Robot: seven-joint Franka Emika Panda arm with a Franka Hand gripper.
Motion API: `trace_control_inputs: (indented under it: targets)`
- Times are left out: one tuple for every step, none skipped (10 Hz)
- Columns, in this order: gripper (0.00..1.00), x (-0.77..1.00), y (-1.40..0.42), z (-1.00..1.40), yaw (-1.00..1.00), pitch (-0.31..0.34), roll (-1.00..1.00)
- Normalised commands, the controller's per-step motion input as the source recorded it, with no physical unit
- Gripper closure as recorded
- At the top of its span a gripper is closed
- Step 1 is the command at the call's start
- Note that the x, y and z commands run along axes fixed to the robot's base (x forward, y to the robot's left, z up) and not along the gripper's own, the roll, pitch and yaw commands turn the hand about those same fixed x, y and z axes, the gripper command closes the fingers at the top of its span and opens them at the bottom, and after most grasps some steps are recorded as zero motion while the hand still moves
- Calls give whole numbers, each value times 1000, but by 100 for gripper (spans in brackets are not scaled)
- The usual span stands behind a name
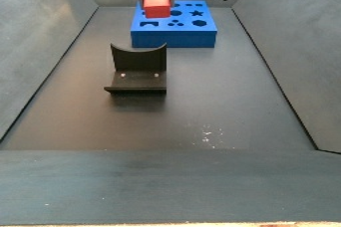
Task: Pick up the rectangle object. Move up. Place the rectangle object on the fixture. Regrasp the rectangle object. Move to above the board. Insert the rectangle object.
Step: Place the rectangle object on the fixture.
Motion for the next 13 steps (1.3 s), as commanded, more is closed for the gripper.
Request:
trace_control_inputs:
  targets:
    - [100, 595, 55, -22, -81, 70, -185]
    - [100, 533, 53, -26, -75, 78, -188]
    - [100, 512, 52, -24, -74, 81, -190]
    - [100, 466, 50, -20, -70, 85, -192]
    - [100, 430, 51, -20, -67, 87, -192]
    - [100, 388, 52, -21, -64, 94, -192]
    - [100, 374, 52, -23, -65, 99, -190]
    - [100, 355, 53, -23, -67, 106, -188]
    - [100, 339, 53, -21, -67, 110, -188]
    - [100, 318, 52, -16, -67, 113, -188]
    - [100, 208, 82, -1000, -133, 10, -1000]
    - [100, 207, 88, -1000, -141, 8, -1000]
    - [100, 218, 94, -1000, -138, 20, -1000]
